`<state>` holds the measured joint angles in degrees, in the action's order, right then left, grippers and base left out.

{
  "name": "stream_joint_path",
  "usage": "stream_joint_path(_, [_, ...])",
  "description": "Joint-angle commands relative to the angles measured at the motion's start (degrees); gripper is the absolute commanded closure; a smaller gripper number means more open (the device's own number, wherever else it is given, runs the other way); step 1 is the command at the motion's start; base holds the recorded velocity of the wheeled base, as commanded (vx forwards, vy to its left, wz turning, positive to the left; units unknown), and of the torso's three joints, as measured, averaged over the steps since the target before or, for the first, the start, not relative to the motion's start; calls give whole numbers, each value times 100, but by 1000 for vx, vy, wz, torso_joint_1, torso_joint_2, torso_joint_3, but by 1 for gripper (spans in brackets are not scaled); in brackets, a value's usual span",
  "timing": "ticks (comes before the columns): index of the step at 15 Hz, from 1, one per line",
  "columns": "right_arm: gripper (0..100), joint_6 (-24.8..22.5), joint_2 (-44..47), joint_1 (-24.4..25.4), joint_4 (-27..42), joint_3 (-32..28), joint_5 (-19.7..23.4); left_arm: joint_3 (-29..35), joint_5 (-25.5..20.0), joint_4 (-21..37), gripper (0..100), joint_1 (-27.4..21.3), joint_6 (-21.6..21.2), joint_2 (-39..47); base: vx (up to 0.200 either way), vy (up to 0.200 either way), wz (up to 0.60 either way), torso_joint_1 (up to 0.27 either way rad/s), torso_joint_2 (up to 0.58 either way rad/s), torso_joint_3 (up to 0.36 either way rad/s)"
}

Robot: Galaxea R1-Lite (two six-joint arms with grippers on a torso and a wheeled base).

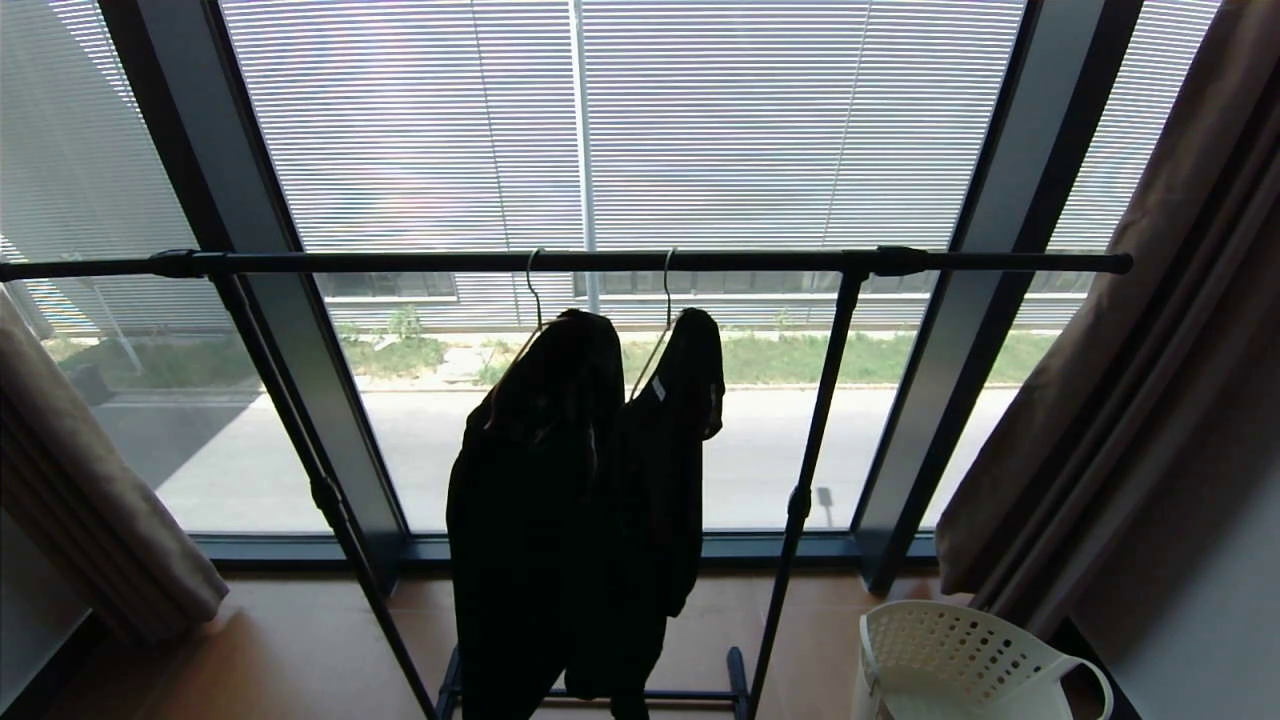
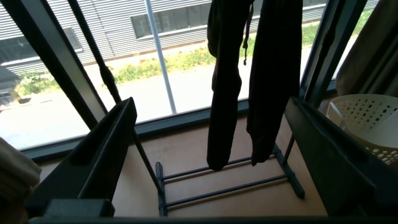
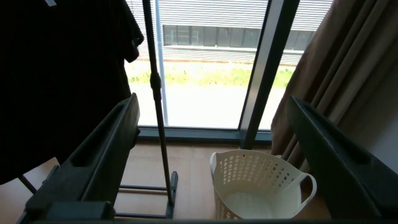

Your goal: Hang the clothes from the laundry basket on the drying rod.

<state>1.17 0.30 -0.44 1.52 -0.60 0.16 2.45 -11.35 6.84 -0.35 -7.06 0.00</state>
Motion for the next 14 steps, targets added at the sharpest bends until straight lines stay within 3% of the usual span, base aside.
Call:
stream_joint_path(1, [0,6,13,0,-3,-2,2,1,1,2,0,0,3,9,0,0,0,0,0,0])
stream_joint_path(14, [0,6,13,0,-3,-2,2,1,1,2,0,0,-6,9,0,0,0,0,0,0])
